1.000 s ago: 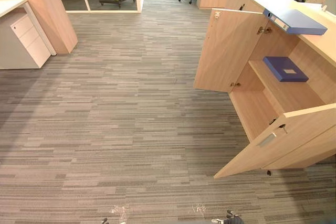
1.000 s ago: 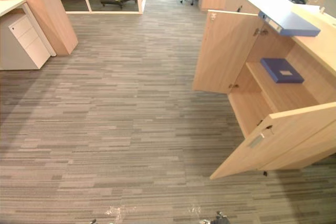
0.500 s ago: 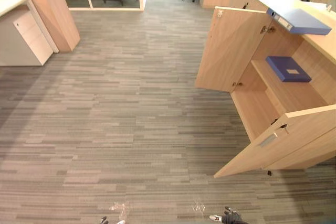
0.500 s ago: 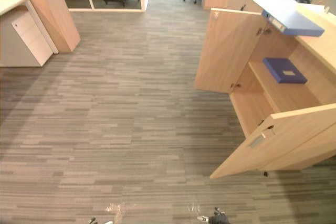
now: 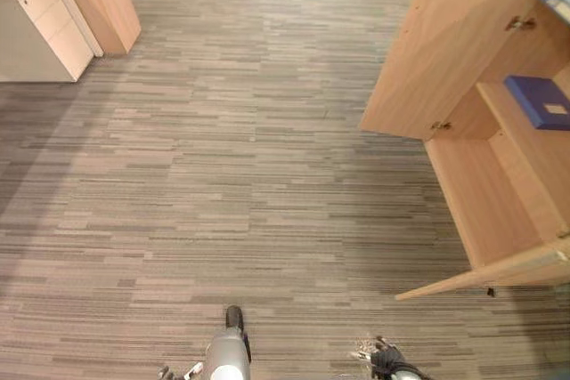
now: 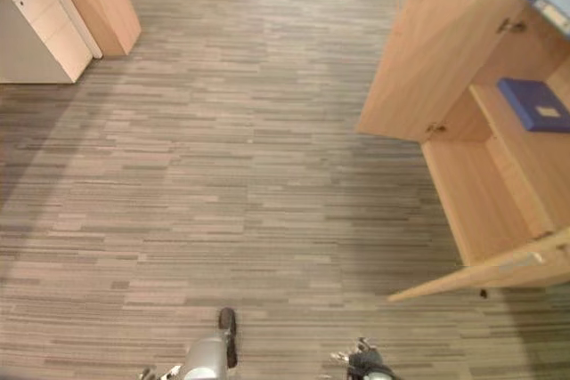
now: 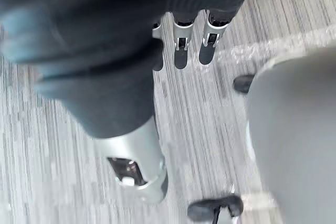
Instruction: Walk over to the cabinet, pick up the folder, carry it to the office cabinet, place the folder inside the office cabinet, then close the office cabinet door
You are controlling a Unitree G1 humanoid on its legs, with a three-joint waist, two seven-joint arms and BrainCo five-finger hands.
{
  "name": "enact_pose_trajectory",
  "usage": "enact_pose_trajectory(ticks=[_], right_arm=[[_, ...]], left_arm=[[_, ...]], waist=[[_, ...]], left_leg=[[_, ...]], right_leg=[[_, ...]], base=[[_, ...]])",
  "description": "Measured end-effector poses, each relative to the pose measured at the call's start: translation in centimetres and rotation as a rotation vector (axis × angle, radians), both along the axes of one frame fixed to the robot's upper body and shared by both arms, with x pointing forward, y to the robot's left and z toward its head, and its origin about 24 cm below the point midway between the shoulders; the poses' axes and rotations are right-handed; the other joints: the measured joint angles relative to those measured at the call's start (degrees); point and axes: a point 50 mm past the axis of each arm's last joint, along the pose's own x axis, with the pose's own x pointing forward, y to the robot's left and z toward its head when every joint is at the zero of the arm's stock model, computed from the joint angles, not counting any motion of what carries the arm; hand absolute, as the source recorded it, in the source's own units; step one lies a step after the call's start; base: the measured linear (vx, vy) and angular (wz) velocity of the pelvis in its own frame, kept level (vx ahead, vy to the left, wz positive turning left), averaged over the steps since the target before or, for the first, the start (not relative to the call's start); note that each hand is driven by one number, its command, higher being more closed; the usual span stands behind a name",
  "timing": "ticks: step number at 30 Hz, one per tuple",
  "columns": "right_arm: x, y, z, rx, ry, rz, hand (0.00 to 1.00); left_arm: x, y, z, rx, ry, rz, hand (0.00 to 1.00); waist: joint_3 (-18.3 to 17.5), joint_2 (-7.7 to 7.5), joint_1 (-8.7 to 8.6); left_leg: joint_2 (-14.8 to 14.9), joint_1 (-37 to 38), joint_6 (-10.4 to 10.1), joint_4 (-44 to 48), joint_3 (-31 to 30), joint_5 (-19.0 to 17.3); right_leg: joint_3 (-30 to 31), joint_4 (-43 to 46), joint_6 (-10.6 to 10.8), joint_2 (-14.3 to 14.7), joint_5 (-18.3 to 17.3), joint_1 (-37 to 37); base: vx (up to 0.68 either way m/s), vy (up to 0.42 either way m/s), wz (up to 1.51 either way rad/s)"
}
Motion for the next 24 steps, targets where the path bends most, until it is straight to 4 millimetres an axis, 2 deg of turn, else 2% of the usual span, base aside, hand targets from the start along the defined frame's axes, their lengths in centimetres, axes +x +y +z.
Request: enact_pose_trajectory(ticks=[1,2,3,4,5,6,7,8,9,10,11,12,14,15,16,17,18,19,20,22,24], right_arm=[[0.4,0.3,0.1,0.008,-0.011,0.0,0.0],[0.5,0.5,0.1,0.014,-0.014,-0.003,0.0],[0.5,0.3,0.1,0.011,-0.015,-0.013,0.0],[0.4,0.2,0.1,0.009,-0.014,-0.015,0.0],[0.2,-0.4,0.1,-0.007,-0.008,-0.009,0.0],[0.2,-0.6,0.1,-0.016,-0.006,-0.002,0.0],[0.1,-0.8,0.1,-0.03,0.0,0.017,0.0],[0.2,-0.7,0.1,-0.029,-0.003,0.024,0.0],[0.4,-0.6,0.2,-0.028,-0.01,0.025,0.0],[0.7,-0.7,0.3,-0.03,-0.019,0.023,0.0],[0.7,-0.6,0.3,-0.03,-0.023,0.024,0.0],[0.8,-0.6,0.4,-0.028,-0.028,0.023,0.0],[1.2,-0.8,0.6,-0.023,-0.051,-0.006,0.0],[1.6,-0.8,0.8,-0.026,-0.073,-0.009,0.0],[1.7,-0.8,0.9,-0.025,-0.081,-0.012,0.0],[1.9,-0.6,0.9,-0.02,-0.09,-0.02,0.0],[1.9,-0.5,0.9,-0.017,-0.094,-0.031,0.0],[1.8,-0.5,0.9,-0.018,-0.095,-0.037,0.0],[1.9,-1.2,1.1,-0.029,-0.103,-0.062,0.0],[2.1,-1.6,1.3,-0.03,-0.118,-0.089,0.0],[1.7,-2.1,1.2,-0.026,-0.114,-0.155,0.0]], left_arm=[[0.1,0.1,0.0,0.004,-0.002,0.0,0.0],[-0.1,0.3,0.1,0.009,0.003,-0.002,0.0],[-0.2,0.4,0.0,0.011,0.009,-0.008,0.0],[-0.3,0.3,0.0,0.011,0.014,-0.018,0.0],[-0.5,0.1,-0.1,0.016,0.032,-0.058,0.0],[-0.5,0.0,-0.1,0.017,0.04,-0.085,0.0],[-0.6,-0.2,-0.2,0.019,0.053,-0.127,0.0],[-0.5,-0.3,-0.2,0.025,0.059,-0.156,0.0],[-0.5,-0.5,-0.2,0.027,0.065,-0.19,0.0],[-0.4,-0.5,-0.2,0.031,0.067,-0.214,0.0],[-0.3,-0.5,-0.2,0.034,0.068,-0.227,0.0],[-0.1,-0.5,-0.2,0.038,0.072,-0.262,0.0],[0.4,-0.7,-0.3,0.034,0.068,-0.282,0.0],[0.8,-0.8,-0.2,0.034,0.058,-0.285,0.0],[0.9,-0.8,-0.2,0.035,0.054,-0.288,0.0],[1.2,-0.5,-0.1,0.038,0.045,-0.286,0.0],[1.4,-0.2,0.0,0.041,0.036,-0.272,0.0],[1.4,-0.2,0.0,0.04,0.035,-0.266,0.0],[1.2,-1.2,-0.3,0.011,0.044,-0.267,0.0],[1.4,-1.7,-0.3,-0.006,0.035,-0.253,0.0],[1.3,-1.8,-0.4,-0.018,0.035,-0.231,0.0]], waist=[[-0.6,-0.53,0.34],[-2.69,-1.45,1.26],[-3.44,-1.88,1.55],[-3.55,-1.82,1.38],[-4.1,-1.09,1.25],[-4.35,-0.63,1.13],[-4.72,0.52,0.52],[-4.6,0.84,-0.18],[-3.89,1.76,-0.52],[-3.69,1.74,-0.49],[-3.62,1.69,-0.44],[-3.33,1.72,-0.63],[-1.83,2.07,-1.05],[-1.2,2.2,-1.32],[-0.87,2.14,-1.4],[0.08,1.12,-1.24],[0.41,0.4,-1.09],[0.4,0.29,-1.12],[0.04,2.04,-1.27],[0.14,3.62,-1.43],[-0.46,4.09,-2.26]], left_leg=[[-0.63,0.14,0.67,0.73,0.52,-1.06],[-2.45,0.72,1.1,1.11,2.26,-2.68],[-4.48,3.32,2.67,0.35,3.76,-3.88],[-5.75,5.02,3.27,-0.24,4.06,-4.31],[-7.92,8.03,4.36,-1.83,4.13,-5.09],[-8.77,9.57,4.76,-2.92,4.11,-5.32],[-9.97,12.62,5.68,-5.03,4.18,-5.65],[-10.63,14.79,5.77,-6.4,3.93,-5.68],[-10.69,18.1,5.77,-8.19,3.47,-5.67],[-10.63,21.19,5.77,-9.57,3.4,-5.67],[-10.61,22.49,5.78,-10.08,3.31,-5.67],[-10.42,24.53,5.87,-10.49,3.11,-5.73],[-9.62,27.41,6.59,-11.36,2.85,-6.19],[-9.01,28.86,6.73,-12.66,2.85,-7.11],[-8.8,29.53,6.4,-13.7,2.96,-7.84],[-9.21,31.26,5.27,-15.58,3.46,-8.67],[-9.74,32.21,4.26,-15.91,3.5,-9.58],[-9.9,32.77,3.9,-15.82,3.47,-10.32],[-7.98,33.4,3.64,-15.95,3.62,-11.91],[-6.47,33.69,3.28,-16.17,3.85,-13.17],[-4.02,35.04,4.03,-15.34,3.86,-14.7]], right_leg=[[-0.94,0.06,0.71,-0.78,1.3,-0.58],[-0.07,0.8,1.73,-2.82,3.08,-1.51],[0.6,3.67,1.39,-5.51,4.0,-1.79],[0.57,6.41,1.33,-7.02,4.46,-2.09],[0.19,15.06,-0.66,-9.84,6.08,-4.93],[-0.6,19.71,-2.9,-11.37,7.67,-6.97],[-4.31,29.19,-8.28,-14.7,10.61,-10.35],[-8.29,36.54,-9.48,-16.88,9.65,-12.31],[-12.22,42.64,-8.38,-17.47,7.19,-14.0],[-15.19,45.63,-7.25,-16.57,3.39,-15.32],[-16.01,45.91,-7.2,-15.63,1.6,-16.0],[-17.33,44.33,-6.9,-13.11,-1.62,-17.45],[-20.55,38.81,-6.75,-9.05,-3.68,-19.14],[-23.68,34.31,-6.68,-6.84,-3.55,-20.78],[-25.66,31.8,-6.81,-5.92,-3.33,-21.53],[-29.39,26.79,-7.5,-5.37,-2.12,-22.08],[-32.83,21.28,-8.84,-5.15,0.76,-22.05],[-33.62,19.62,-10.9,-5.02,2.72,-22.04],[-34.72,19.86,-12.98,-2.83,1.2,-21.78],[-34.73,21.88,-12.74,-1.57,-2.0,-22.46],[-35.14,25.57,-12.11,0.42,-7.58,-22.2]], base=[[0.4,0.298,-0.36],[0.4,0.315,-0.43],[0.4,0.318,-0.35],[0.42,0.343,-0.17],[0.39,0.331,-0.05],[0.37,0.331,-0.04],[0.37,0.306,0.09],[0.37,0.26,0.11],[0.42,0.258,0.04],[0.32,0.158,-0.11],[0.28,0.09,-0.13],[0.25,0.009,-0.05],[0.23,-0.071,0.02],[0.14,-0.092,0.05],[0.15,-0.125,0.07],[0.14,-0.169,0.04],[0.14,-0.169,0.01],[0.29,-0.286,-0.12],[0.2,-0.17,-0.16],[0.3,-0.22,-0.18],[0.45,-0.291,-0.08]])
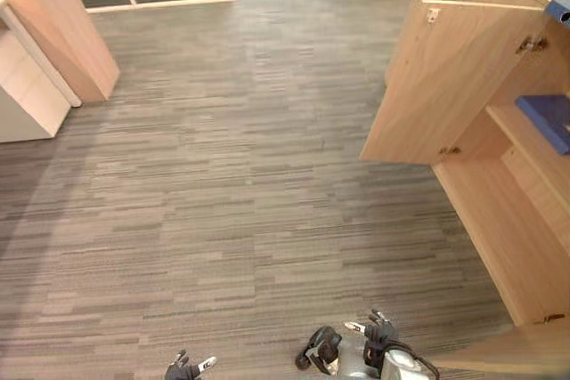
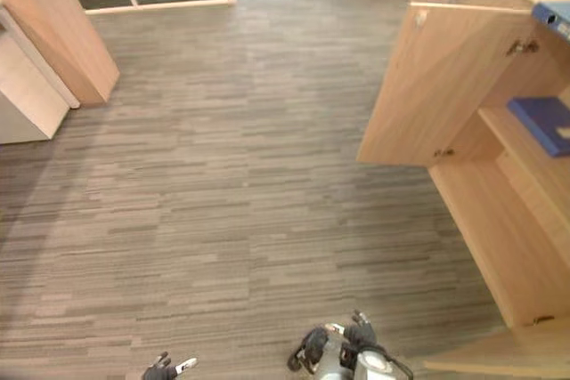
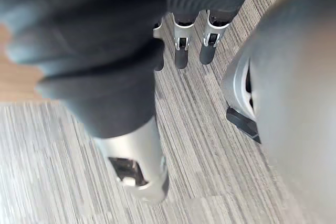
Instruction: Walk over to the cabinet, pick up the folder, carry it to the office cabinet, place the folder inside the office cabinet, then close the office cabinet door
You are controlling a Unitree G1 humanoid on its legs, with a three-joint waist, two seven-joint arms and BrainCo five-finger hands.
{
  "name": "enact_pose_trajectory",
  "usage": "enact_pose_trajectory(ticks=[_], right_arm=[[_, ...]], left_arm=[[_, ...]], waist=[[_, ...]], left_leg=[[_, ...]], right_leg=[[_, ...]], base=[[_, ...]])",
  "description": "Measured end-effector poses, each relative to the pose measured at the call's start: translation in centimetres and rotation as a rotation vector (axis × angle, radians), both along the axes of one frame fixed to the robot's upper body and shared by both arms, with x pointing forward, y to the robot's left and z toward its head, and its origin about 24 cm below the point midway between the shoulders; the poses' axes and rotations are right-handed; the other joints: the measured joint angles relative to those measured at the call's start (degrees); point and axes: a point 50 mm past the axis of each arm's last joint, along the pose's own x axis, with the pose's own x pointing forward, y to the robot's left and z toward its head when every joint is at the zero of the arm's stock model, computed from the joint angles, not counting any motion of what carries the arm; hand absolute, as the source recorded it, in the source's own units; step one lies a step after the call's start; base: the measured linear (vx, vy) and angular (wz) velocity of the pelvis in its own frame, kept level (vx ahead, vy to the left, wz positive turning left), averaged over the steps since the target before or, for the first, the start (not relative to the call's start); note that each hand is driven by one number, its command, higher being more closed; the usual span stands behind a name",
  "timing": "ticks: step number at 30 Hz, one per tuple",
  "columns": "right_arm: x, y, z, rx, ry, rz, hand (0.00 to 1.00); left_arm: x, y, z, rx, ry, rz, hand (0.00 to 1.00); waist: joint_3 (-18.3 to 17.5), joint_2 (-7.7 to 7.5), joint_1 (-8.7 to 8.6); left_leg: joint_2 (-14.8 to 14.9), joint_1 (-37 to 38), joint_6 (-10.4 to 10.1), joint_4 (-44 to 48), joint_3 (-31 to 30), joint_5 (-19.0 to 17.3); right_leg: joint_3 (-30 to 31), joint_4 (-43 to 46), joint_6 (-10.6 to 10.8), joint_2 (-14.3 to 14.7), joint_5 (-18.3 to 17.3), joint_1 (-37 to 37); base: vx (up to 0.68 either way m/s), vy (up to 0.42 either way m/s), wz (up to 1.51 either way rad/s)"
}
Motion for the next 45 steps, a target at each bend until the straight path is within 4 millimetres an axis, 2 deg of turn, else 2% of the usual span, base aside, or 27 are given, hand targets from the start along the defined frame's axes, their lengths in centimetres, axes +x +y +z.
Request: enact_pose_trajectory(ticks=[1,3,5,6,7,9,12,13,14,16,18,19,20,21,23,24,26,28,30,32,34,35,37,39,41,42,45], right_arm=[[-0.2,0.0,-0.1,0.004,0.005,-0.016,0.0],[-1.6,-0.3,-0.5,0.001,0.038,-0.037,0.0],[-2.3,-0.7,-0.6,-0.006,0.055,-0.044,0.0],[-2.7,-0.8,-0.7,-0.009,0.067,-0.049,0.0],[-2.8,-0.8,-0.7,-0.008,0.072,-0.05,0.0],[-3.1,-0.7,-1.0,-0.001,0.097,-0.052,0.0],[-3.5,-0.7,-1.2,0.005,0.131,-0.072,0.0],[-3.5,-0.7,-1.3,0.004,0.14,-0.066,0.0],[-3.4,-0.7,-1.3,0.003,0.138,-0.064,0.0],[-2.9,-0.1,-1.2,-0.012,0.131,0.014,0.0],[-2.7,0.1,-1.1,-0.018,0.123,0.037,0.0],[-2.7,0.1,-1.1,-0.019,0.122,0.039,0.0],[-2.9,0.4,-1.2,-0.011,0.127,0.041,0.0],[-3.2,1.2,-1.4,0.013,0.134,0.037,0.0],[-3.2,2.7,-1.4,0.054,0.127,0.031,0.0],[-3.2,2.9,-1.5,0.063,0.127,0.026,0.0],[-3.7,2.1,-1.5,0.066,0.132,-0.043,0.0],[-4.3,0.9,-1.5,0.052,0.132,-0.09,0.0],[-5.7,-0.5,-1.6,0.027,0.154,-0.131,0.0],[-5.8,-1.4,-1.4,0.003,0.143,-0.138,0.0],[-5.8,-1.5,-1.4,0.002,0.141,-0.136,0.0],[-5.6,-1.4,-1.3,0.002,0.132,-0.133,0.0],[-4.8,-1.2,-1.3,0.011,0.12,-0.121,0.0],[-4.0,-1.0,-1.1,0.012,0.1,-0.098,0.0],[-3.8,-0.8,-1.1,0.013,0.095,-0.088,0.0],[-4.3,-0.6,-1.2,0.023,0.106,-0.094,0.0],[-4.0,-1.5,-1.0,-0.006,0.099,-0.078,0.0]], left_arm=[[0.0,0.0,0.0,-0.005,-0.003,0.01,0.0],[0.0,0.2,0.1,-0.014,-0.018,0.058,0.0],[-0.4,0.1,0.0,-0.026,-0.021,0.112,0.0],[-0.9,0.0,-0.1,-0.035,-0.02,0.154,0.0],[-1.1,0.1,-0.1,-0.035,-0.017,0.165,0.0],[-1.9,0.3,-0.2,-0.038,-0.006,0.212,0.0],[-3.2,0.0,-0.4,-0.056,0.013,0.275,0.0],[-3.9,-0.2,-0.4,-0.065,0.022,0.312,0.0],[-4.1,-0.3,-0.5,-0.07,0.025,0.329,0.0],[-4.3,-0.3,-0.4,-0.071,0.013,0.383,0.0],[-4.2,-0.4,-0.4,-0.067,0.003,0.411,0.0],[-4.2,-0.4,-0.4,-0.065,0.003,0.414,0.0],[-4.4,-0.2,-0.4,-0.06,0.008,0.424,0.0],[-4.5,0.5,-0.2,-0.039,0.003,0.44,0.0],[-4.2,1.3,-0.1,-0.02,-0.01,0.438,0.0],[-3.9,1.4,0.0,-0.018,-0.017,0.432,0.0],[-3.8,1.1,-0.1,-0.024,-0.01,0.41,0.0],[-3.8,1.0,-0.2,-0.021,-0.001,0.387,0.0],[-4.4,0.8,-0.4,-0.028,0.026,0.382,0.0],[-5.2,1.0,-0.4,-0.021,0.048,0.382,0.0],[-6.2,0.9,-0.4,-0.019,0.067,0.381,0.0],[-6.4,0.9,-0.4,-0.017,0.077,0.377,0.0],[-6.5,0.8,-0.5,-0.022,0.087,0.366,0.0],[-5.7,0.6,-0.5,-0.025,0.071,0.342,0.0],[-5.4,0.9,-0.4,-0.017,0.062,0.328,0.0],[-5.1,1.3,-0.3,-0.005,0.054,0.318,0.0],[-3.2,-0.4,-0.4,-0.059,0.006,0.325,0.0]], waist=[[-0.05,-0.01,-0.06],[-0.25,0.19,-0.39],[-0.75,1.13,-0.38],[-1.03,1.79,-0.3],[-1.0,1.83,-0.2],[-0.64,1.34,0.45],[-0.21,0.82,1.69],[-0.11,0.69,2.57],[-0.03,0.63,2.64],[0.17,-0.1,3.19],[-0.02,-0.01,3.22],[-0.08,0.05,3.24],[-1.07,-0.21,3.5],[-2.19,-2.09,3.79],[-3.86,-4.35,3.78],[-4.37,-4.48,3.84],[-5.05,-3.95,3.94],[-5.33,-3.55,3.7],[-4.97,-2.59,2.9],[-5.11,-2.63,2.19],[-5.22,-2.57,2.22],[-5.12,-2.38,2.05],[-4.72,-1.77,1.71],[-3.31,-1.5,1.73],[-2.44,-2.36,1.68],[-2.23,-3.91,1.53],[-2.67,-0.92,1.56]], left_leg=[[1.04,-0.08,-0.63,1.77,-0.28,0.03],[5.79,-6.57,-3.6,22.54,-2.18,-0.22],[8.23,-12.9,-9.56,39.31,-4.74,2.61],[9.61,-17.69,-10.94,52.15,-5.33,3.31],[9.88,-19.27,-10.7,55.24,-5.05,3.18],[10.21,-24.48,-8.16,58.39,-3.36,1.77],[8.44,-30.63,-5.15,51.33,-6.45,0.0],[7.16,-32.29,-4.5,42.01,-11.06,-0.41],[6.75,-32.74,-4.58,38.05,-13.6,-0.36],[6.39,-33.05,-5.4,23.48,-22.54,1.13],[6.45,-32.81,-6.41,15.89,-27.8,3.09],[6.29,-32.63,-7.7,14.87,-28.62,4.31],[4.94,-32.15,-10.7,16.11,-28.54,11.15],[3.02,-32.26,-10.1,17.85,-26.39,11.92],[1.24,-31.1,-8.19,17.81,-21.61,10.5],[0.05,-29.58,-6.56,17.69,-18.96,9.51],[-2.2,-26.77,-4.36,16.1,-15.29,8.68],[-4.71,-23.57,-2.76,14.21,-12.77,8.06],[-7.2,-17.85,-0.6,10.21,-9.93,7.94],[-7.87,-13.85,0.32,7.42,-8.03,7.83],[-7.65,-10.85,0.61,4.64,-6.12,7.94],[-7.0,-9.85,0.81,3.92,-5.68,7.83],[-4.49,-9.04,0.75,3.74,-5.25,6.85],[-1.77,-6.5,-0.63,3.57,-5.17,5.08],[-0.91,-3.73,-2.53,3.42,-5.29,3.62],[-1.71,-2.56,-3.59,3.67,-6.7,2.79],[1.36,-2.97,-3.8,3.51,-10.66,2.04]], right_leg=[[-0.12,-0.11,0.16,0.93,-0.87,0.84],[0.48,-3.48,-0.18,4.81,-1.52,5.28],[2.21,-6.87,-0.18,8.08,-1.47,8.34],[4.79,-9.53,-0.18,10.94,-1.47,11.24],[6.2,-10.54,-0.2,11.83,-1.49,12.37],[11.65,-13.26,-0.14,13.59,-1.46,15.47],[19.44,-15.97,1.3,14.08,-0.57,18.73],[24.29,-16.91,2.13,13.71,-0.2,20.08],[25.98,-17.22,2.6,13.53,-0.2,20.63],[32.32,-17.49,5.43,11.8,-1.17,21.72],[35.52,-17.01,8.24,10.17,-2.3,22.14],[36.53,-16.82,9.23,9.6,-2.62,22.37],[37.79,-16.95,11.19,7.63,-2.61,22.6],[38.2,-17.68,13.14,5.06,-1.22,22.55],[38.45,-18.02,13.6,1.24,2.77,21.11],[38.9,-18.04,13.97,-0.68,5.5,20.68],[39.87,-15.58,13.23,-4.27,8.35,18.94],[39.87,-8.29,10.99,-8.17,10.06,15.25],[38.86,4.76,4.09,-12.98,13.91,9.74],[36.14,10.51,2.11,-15.13,15.44,7.84],[33.62,11.93,2.52,-15.62,15.18,6.71],[31.81,12.4,5.63,-15.13,11.62,6.18],[28.14,12.73,7.81,-11.84,3.31,4.6],[21.43,12.06,8.15,-8.83,0.35,2.93],[18.55,7.0,8.17,-7.42,0.79,1.87],[19.32,3.71,6.08,-6.83,3.47,1.46],[16.42,4.3,6.14,-3.65,-1.18,2.24]], base=[[0.46,-0.325,-0.06],[0.44,-0.31,-0.19],[0.39,-0.135,-0.62],[0.36,-0.03,-0.95],[0.35,0.032,-1.09],[0.34,0.077,-1.22],[0.31,0.145,-1.59],[0.3,0.206,-1.56],[0.34,0.278,-1.82],[0.28,0.295,-1.4],[0.31,0.362,-0.95],[0.39,0.508,-0.93],[0.41,0.574,-0.95],[0.51,0.665,-0.94],[0.46,0.579,-0.87],[0.33,0.436,-0.86],[0.25,0.407,-0.81],[0.18,0.384,-0.69],[0.12,0.305,-0.46],[0.06,0.194,-0.53],[0.07,0.108,-0.67],[0.1,-0.024,-0.53],[0.1,-0.113,-0.42],[0.11,-0.25,-0.29],[0.13,-0.308,-0.03],[0.15,-0.281,0.21],[0.26,-0.273,0.15]])
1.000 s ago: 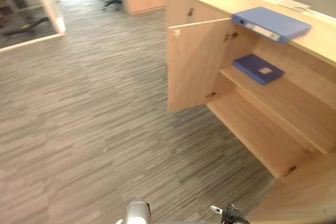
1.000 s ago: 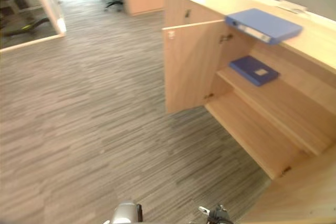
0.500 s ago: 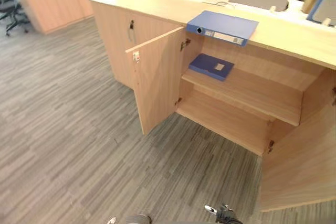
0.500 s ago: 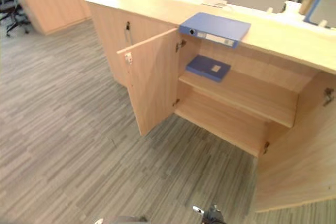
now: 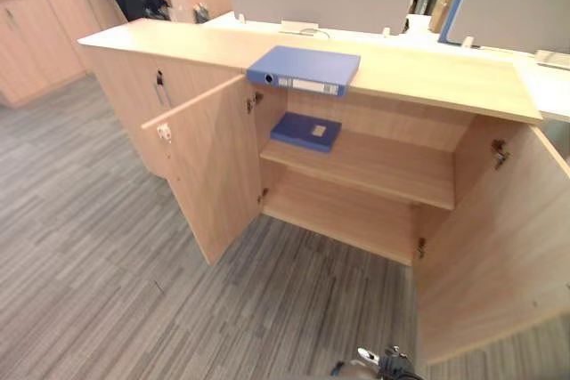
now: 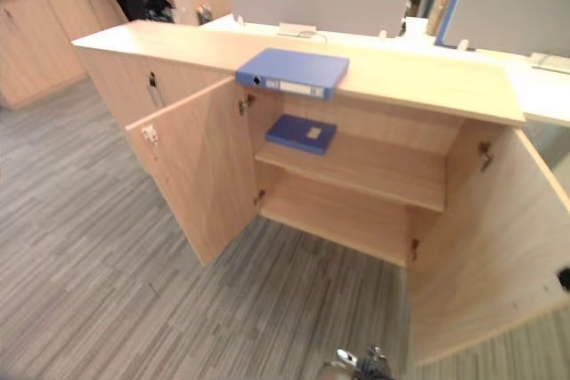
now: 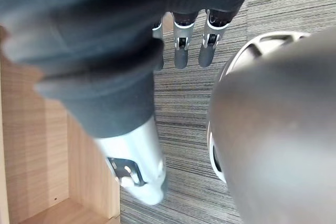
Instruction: Walk over to the cabinet, pick up the folder, carry it to the office cabinet, place the folder inside the office cabinet, then close the office cabinet door
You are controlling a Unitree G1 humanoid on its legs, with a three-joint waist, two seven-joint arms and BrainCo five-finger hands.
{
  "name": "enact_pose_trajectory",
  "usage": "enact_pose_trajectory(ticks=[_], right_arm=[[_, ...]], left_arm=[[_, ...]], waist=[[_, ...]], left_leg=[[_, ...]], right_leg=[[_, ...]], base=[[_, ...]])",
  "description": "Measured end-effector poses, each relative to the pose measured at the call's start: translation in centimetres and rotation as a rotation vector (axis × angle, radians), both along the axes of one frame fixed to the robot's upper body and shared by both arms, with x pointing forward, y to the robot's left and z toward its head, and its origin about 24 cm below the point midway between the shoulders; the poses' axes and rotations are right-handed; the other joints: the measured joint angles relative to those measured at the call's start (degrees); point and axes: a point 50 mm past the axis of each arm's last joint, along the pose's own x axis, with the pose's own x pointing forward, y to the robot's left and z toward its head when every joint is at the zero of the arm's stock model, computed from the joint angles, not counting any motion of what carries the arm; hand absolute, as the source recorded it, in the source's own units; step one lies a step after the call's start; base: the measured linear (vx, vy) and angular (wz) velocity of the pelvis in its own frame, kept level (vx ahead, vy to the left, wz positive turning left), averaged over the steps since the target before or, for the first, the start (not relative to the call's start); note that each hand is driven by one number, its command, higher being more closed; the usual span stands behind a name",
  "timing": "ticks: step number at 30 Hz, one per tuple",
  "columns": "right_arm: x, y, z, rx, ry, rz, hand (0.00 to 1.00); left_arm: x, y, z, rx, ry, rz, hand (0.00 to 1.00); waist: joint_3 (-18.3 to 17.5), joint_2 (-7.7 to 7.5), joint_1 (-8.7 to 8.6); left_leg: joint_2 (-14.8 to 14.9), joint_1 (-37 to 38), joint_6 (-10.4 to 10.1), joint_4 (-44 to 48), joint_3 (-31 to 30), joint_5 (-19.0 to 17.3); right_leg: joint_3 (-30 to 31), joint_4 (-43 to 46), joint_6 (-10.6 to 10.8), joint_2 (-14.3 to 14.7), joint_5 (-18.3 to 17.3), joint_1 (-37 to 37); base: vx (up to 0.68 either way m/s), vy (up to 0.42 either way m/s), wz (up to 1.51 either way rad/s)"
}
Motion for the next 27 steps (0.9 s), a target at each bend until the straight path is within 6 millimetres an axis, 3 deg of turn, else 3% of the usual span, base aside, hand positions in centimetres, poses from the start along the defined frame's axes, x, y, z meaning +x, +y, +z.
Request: enact_pose_trajectory(ticks=[4,7,8,9,10,12,13,14,15,16,17,18,19,21,23,25,27], right_arm=[[-0.1,0.2,0.0,0.01,0.004,-0.012,0.0],[-0.7,0.4,-0.2,0.027,0.018,-0.051,0.0],[-0.9,0.3,-0.2,0.032,0.02,-0.068,0.0],[-0.8,0.3,-0.2,0.029,0.018,-0.067,0.0],[-0.9,0.4,-0.2,0.029,0.02,-0.067,0.0],[-0.8,0.8,-0.3,0.039,0.024,-0.07,0.0],[-0.8,0.9,-0.3,0.04,0.024,-0.066,0.0],[-0.5,1.0,-0.3,0.04,0.022,-0.044,0.0],[0.2,1.3,-0.2,0.044,0.009,-0.033,0.0],[0.5,1.4,-0.1,0.044,0.003,-0.031,0.0],[0.8,1.6,-0.1,0.041,-0.005,-0.016,0.0],[1.0,1.5,0.0,0.032,-0.008,0.006,0.0],[1.6,3.4,0.0,0.049,-0.01,0.122,0.0],[3.5,4.4,0.4,0.055,-0.048,0.187,0.0],[6.2,5.9,1.3,0.094,-0.126,0.17,0.0],[6.2,5.4,1.3,0.109,-0.13,0.109,0.0],[5.7,5.0,1.0,0.113,-0.116,0.072,0.0]], left_arm=[[1.9,-0.7,0.2,-0.012,-0.058,0.009,0.0],[2.0,-0.4,0.4,-0.013,-0.078,0.062,0.0],[1.7,-0.3,0.3,-0.019,-0.077,0.092,0.0],[1.5,-0.1,0.3,-0.02,-0.075,0.111,0.0],[1.5,-0.1,0.3,-0.02,-0.075,0.118,0.0],[1.3,0.2,0.4,-0.014,-0.081,0.147,0.0],[1.2,0.2,0.4,-0.014,-0.079,0.149,0.0],[0.9,0.3,0.4,-0.014,-0.072,0.15,0.0],[0.7,0.3,0.4,-0.013,-0.069,0.156,0.0],[0.7,0.3,0.4,-0.014,-0.069,0.157,0.0],[0.7,0.2,0.3,-0.017,-0.068,0.152,0.0],[0.6,0.1,0.3,-0.02,-0.066,0.151,0.0],[1.8,1.1,0.8,0.017,-0.112,0.143,0.0],[2.7,1.1,1.0,0.022,-0.144,0.138,0.0],[3.2,0.6,0.8,0.002,-0.142,0.129,0.0],[3.1,0.3,0.7,-0.003,-0.122,0.082,0.0],[3.1,0.3,0.6,-0.002,-0.111,0.054,0.0]], waist=[[-0.05,0.24,-0.45],[-0.46,0.92,-1.49],[-0.52,1.09,-1.37],[-0.6,1.47,-1.3],[-0.62,1.59,-1.24],[-0.16,1.28,-0.11],[-0.14,1.21,0.27],[0.06,0.88,0.97],[0.79,0.43,1.66],[1.22,0.44,1.84],[1.38,0.9,1.93],[1.23,1.14,2.07],[1.13,-1.62,1.71],[0.94,-1.95,1.96],[0.04,-2.36,2.58],[-1.22,-1.94,3.71],[-1.69,-1.93,3.78]], left_leg=[[3.96,0.01,-0.58,1.42,-2.49,-0.82],[7.24,-8.43,-3.67,23.63,-4.67,-1.95],[7.85,-12.68,-7.06,34.88,-5.62,-0.38],[8.13,-16.58,-8.05,45.18,-5.71,0.06],[8.2,-18.52,-7.73,49.28,-5.15,-0.11],[7.58,-24.36,-4.61,56.25,-1.27,-1.91],[7.06,-25.66,-3.81,56.01,-0.8,-2.5],[5.54,-28.34,-1.72,53.36,-0.75,-4.49],[4.5,-30.36,-0.25,47.38,-0.91,-5.67],[4.45,-30.67,-0.28,43.22,-1.19,-5.64],[4.66,-30.87,-0.45,31.7,-3.49,-3.1],[4.57,-30.25,-1.94,30.33,-3.29,1.16],[1.06,-28.0,-0.46,27.85,-1.72,0.66],[-0.52,-27.89,-0.46,27.47,-3.54,0.67],[-3.81,-25.4,-0.16,25.02,-4.66,0.74],[-5.89,-21.37,1.92,19.51,-3.1,1.77],[-6.75,-19.23,2.63,16.48,-2.29,2.2]], right_leg=[[-3.25,-0.09,-0.41,3.57,-4.07,2.38],[-5.36,-5.84,-0.39,7.86,-4.58,8.27],[-5.37,-7.94,-1.16,9.52,-3.99,10.77],[-5.08,-9.92,-1.66,10.87,-4.16,13.17],[-4.72,-11.14,-1.6,11.58,-4.12,14.57],[-1.38,-15.51,-0.35,12.73,-3.25,19.0],[0.04,-16.49,0.01,12.61,-2.99,19.83],[2.35,-17.75,1.31,11.45,-2.17,21.14],[5.25,-17.91,2.18,9.53,-1.71,22.13],[6.61,-17.87,2.27,8.73,-1.7,22.61],[8.37,-17.43,4.56,7.25,-1.89,23.21],[9.38,-17.17,6.21,6.58,-2.39,23.73],[10.77,-19.57,5.06,4.8,-1.61,24.16],[10.78,-21.82,3.66,5.63,1.84,22.98],[10.77,-24.66,3.68,3.41,5.85,24.21],[11.04,-25.47,3.61,1.17,8.47,24.9],[11.23,-25.69,3.65,0.17,8.68,25.03]], base=[[0.3,-0.236,0.24],[0.27,-0.123,0.13],[0.39,0.009,-0.2],[0.35,0.063,-0.27],[0.38,0.102,-0.37],[0.37,0.15,-0.64],[0.35,0.235,-1.03],[0.35,0.315,-1.23],[0.35,0.348,-1.28],[0.36,0.394,-1.26],[0.28,0.335,-0.97],[0.46,0.474,-0.72],[0.43,0.397,-0.24],[0.28,0.242,-0.13],[0.23,0.208,-0.23],[0.26,0.228,-0.16],[0.21,0.143,-0.27]])
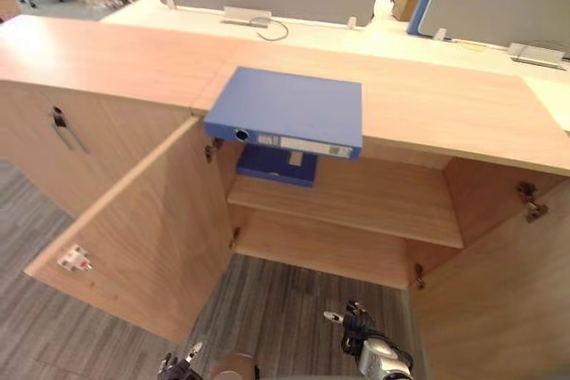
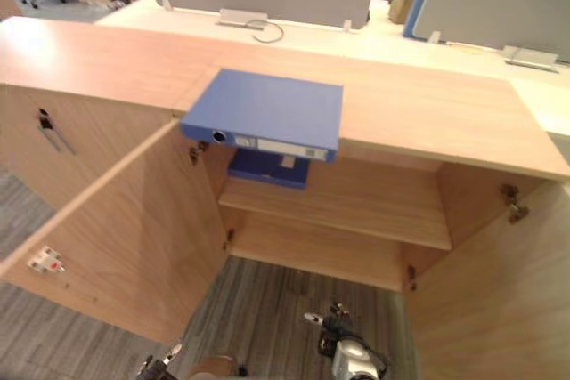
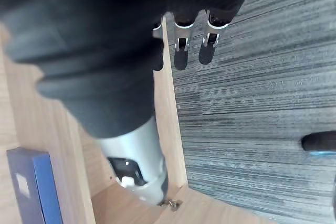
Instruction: Walk over to the cabinet, pick up the folder, carry it to the office cabinet, place the folder inside the office cabinet, then close the office cabinet door
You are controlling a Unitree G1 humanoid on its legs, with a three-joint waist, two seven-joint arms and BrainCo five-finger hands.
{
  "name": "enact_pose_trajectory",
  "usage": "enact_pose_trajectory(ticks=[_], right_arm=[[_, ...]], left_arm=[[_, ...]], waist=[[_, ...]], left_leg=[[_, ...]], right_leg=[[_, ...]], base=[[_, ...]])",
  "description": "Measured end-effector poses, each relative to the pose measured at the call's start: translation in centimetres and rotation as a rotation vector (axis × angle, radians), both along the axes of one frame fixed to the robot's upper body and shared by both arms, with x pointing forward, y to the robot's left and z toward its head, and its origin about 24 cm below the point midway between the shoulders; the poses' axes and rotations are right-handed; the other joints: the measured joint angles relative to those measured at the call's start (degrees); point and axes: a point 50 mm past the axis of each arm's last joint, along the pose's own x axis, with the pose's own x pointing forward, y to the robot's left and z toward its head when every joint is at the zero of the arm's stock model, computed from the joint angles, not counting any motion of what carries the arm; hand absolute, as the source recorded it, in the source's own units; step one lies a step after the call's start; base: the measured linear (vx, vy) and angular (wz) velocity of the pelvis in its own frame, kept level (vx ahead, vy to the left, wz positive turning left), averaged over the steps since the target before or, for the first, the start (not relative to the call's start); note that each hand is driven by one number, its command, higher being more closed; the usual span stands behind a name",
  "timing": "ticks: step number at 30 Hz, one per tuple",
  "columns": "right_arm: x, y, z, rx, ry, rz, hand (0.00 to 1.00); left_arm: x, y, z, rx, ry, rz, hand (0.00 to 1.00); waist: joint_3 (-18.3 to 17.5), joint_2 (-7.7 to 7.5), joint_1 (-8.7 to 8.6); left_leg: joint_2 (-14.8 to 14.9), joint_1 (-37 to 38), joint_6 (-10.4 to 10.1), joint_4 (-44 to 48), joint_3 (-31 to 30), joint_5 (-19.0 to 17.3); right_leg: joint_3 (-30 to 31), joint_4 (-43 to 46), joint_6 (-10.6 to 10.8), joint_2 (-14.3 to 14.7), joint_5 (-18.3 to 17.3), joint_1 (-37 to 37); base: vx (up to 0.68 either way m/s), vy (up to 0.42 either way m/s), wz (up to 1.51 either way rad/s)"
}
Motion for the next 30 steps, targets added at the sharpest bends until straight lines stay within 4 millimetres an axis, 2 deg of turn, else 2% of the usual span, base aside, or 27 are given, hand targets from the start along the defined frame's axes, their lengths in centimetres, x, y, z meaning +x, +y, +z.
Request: enact_pose_trajectory(ticks=[4,6,9,11,12,14,15,16,17,18,19,20,21,22,23,26,30], right_arm=[[-2.9,-1.1,-1.0,0.001,0.088,-0.075,0.0],[-4.9,-1.8,-1.6,-0.003,0.155,-0.1,0.0],[-6.5,-3.0,-1.8,-0.021,0.19,-0.142,0.0],[-6.8,-4.2,-1.7,-0.057,0.195,-0.129,0.0],[-6.7,-4.4,-1.6,-0.066,0.19,-0.115,0.0],[-6.8,-4.1,-1.7,-0.058,0.191,-0.105,0.0],[-6.6,-4.3,-1.6,-0.064,0.183,-0.102,0.0],[-6.5,-4.3,-1.6,-0.064,0.177,-0.098,0.0],[-6.1,-4.2,-1.5,-0.065,0.165,-0.079,0.0],[-5.9,-4.0,-1.5,-0.059,0.159,-0.072,0.0],[-5.8,-3.8,-1.5,-0.057,0.158,-0.058,0.0],[-5.9,-2.8,-1.7,-0.034,0.165,-0.032,0.0],[-6.0,-2.9,-1.7,-0.039,0.174,-0.016,0.0],[-6.0,-3.2,-1.7,-0.049,0.175,-0.01,0.0],[-6.1,-3.3,-1.7,-0.067,0.182,0.035,0.0],[-5.4,-2.4,-1.6,-0.089,0.175,0.176,0.0],[-4.9,-1.6,-1.5,-0.088,0.166,0.229,0.0]], left_arm=[[0.3,-0.4,-0.1,0.01,0.02,-0.116,0.0],[0.3,-0.7,-0.2,0.004,0.028,-0.165,0.0],[0.0,-1.1,-0.3,-0.009,0.034,-0.196,0.0],[-0.4,-1.7,-0.5,-0.038,0.028,-0.207,0.0],[-0.6,-1.6,-0.5,-0.052,0.018,-0.196,0.0],[-1.2,-1.1,-0.5,-0.078,0.004,-0.16,0.0],[-1.5,-1.1,-0.5,-0.106,-0.01,-0.125,0.0],[-1.7,-1.1,-0.5,-0.124,-0.021,-0.097,0.0],[-1.6,-1.2,-0.5,-0.153,-0.046,-0.058,0.0],[-1.4,-1.1,-0.5,-0.184,-0.083,0.003,0.0],[-1.2,-1.0,-0.4,-0.194,-0.101,0.029,0.0],[-0.4,-0.3,0.1,-0.19,-0.157,0.049,0.0],[1.0,-0.8,0.6,-0.209,-0.228,0.047,0.0],[1.9,-1.3,1.0,-0.225,-0.273,0.049,0.0],[3.5,-2.1,2.2,-0.247,-0.382,0.063,0.0],[6.6,-2.7,5.1,-0.263,-0.585,0.038,0.0],[8.8,-2.2,8.0,-0.244,-0.737,0.027,0.0]], waist=[[-2.59,0.43,-0.26],[-3.04,1.03,-0.43],[-3.26,1.88,-0.7],[-3.29,3.19,-0.76],[-2.67,2.75,-1.07],[-2.12,1.86,-2.07],[-2.21,1.98,-2.33],[-2.24,2.07,-2.6],[-1.88,2.38,-2.88],[-1.3,2.33,-3.07],[-1.2,2.11,-3.11],[-1.0,0.27,-3.15],[-0.84,0.37,-3.06],[-0.73,0.83,-3.14],[-0.98,1.66,-3.02],[-2.44,2.25,-2.93],[-3.03,2.16,-2.65]], left_leg=[[-0.82,1.61,0.51,-4.02,-0.25,0.84],[-1.06,3.87,0.28,-7.63,-0.58,2.6],[-0.96,6.79,0.04,-12.42,-1.43,4.7],[-0.96,10.04,-0.05,-16.59,-2.82,5.79],[-1.54,12.1,-0.05,-18.08,-3.16,5.79],[-2.71,14.34,0.27,-18.47,-3.32,5.76],[-2.77,15.22,0.5,-18.84,-3.14,5.89],[-2.69,15.22,0.54,-18.85,-3.14,5.91],[-2.01,15.21,0.56,-18.87,-3.11,5.95],[-0.7,15.04,0.17,-18.85,-3.1,6.19],[-0.12,14.85,-0.15,-18.85,-3.14,6.34],[-0.34,14.26,-0.8,-18.95,-3.69,6.56],[0.91,14.2,-2.07,-19.82,-3.87,6.9],[1.94,14.02,-2.42,-20.11,-3.83,7.15],[3.65,13.98,-2.85,-20.5,-3.66,7.41],[7.07,13.15,-4.1,-20.5,-2.28,7.19],[8.48,12.95,-4.91,-20.72,-1.6,7.04]], right_leg=[[-0.04,-2.07,0.53,-0.46,0.28,0.13],[0.22,-2.36,1.23,-0.49,0.67,0.15],[1.91,1.57,1.43,-0.81,0.62,-1.79],[3.93,15.38,2.43,-2.8,-0.14,-8.5],[4.91,24.12,2.17,-4.96,0.03,-11.93],[4.65,31.48,0.4,-8.18,1.3,-13.79],[4.18,33.81,0.16,-9.46,1.1,-14.48],[3.94,34.0,0.66,-9.57,0.35,-14.53],[3.73,32.3,1.6,-8.49,-4.33,-14.79],[3.68,27.54,2.86,-5.74,-7.62,-14.79],[3.64,23.73,3.34,-3.86,-7.54,-14.65],[2.24,16.39,3.3,-2.09,-5.71,-13.86],[0.61,11.78,4.24,-0.46,-5.82,-11.98],[-0.11,10.17,3.7,0.7,-4.84,-11.38],[-0.46,7.0,3.08,3.01,-3.37,-10.19],[-0.29,-0.48,1.71,7.85,0.38,-8.51],[-0.26,-7.04,1.26,10.31,3.82,-6.12]], base=[[0.11,-0.022,-0.19],[0.07,-0.114,-0.25],[0.05,-0.104,-0.25],[0.01,-0.016,-0.24],[-0.01,0.008,-0.08],[-0.01,0.009,0.02],[-0.01,0.037,-0.02],[-0.02,0.022,-0.05],[-0.04,-0.035,-0.01],[-0.06,-0.085,-0.03],[-0.08,-0.168,0.0],[-0.06,-0.213,0.0],[-0.04,-0.204,0.05],[0.0,-0.182,0.01],[-0.01,-0.149,-0.05],[-0.01,-0.144,-0.24],[0.0,-0.035,-0.11]])
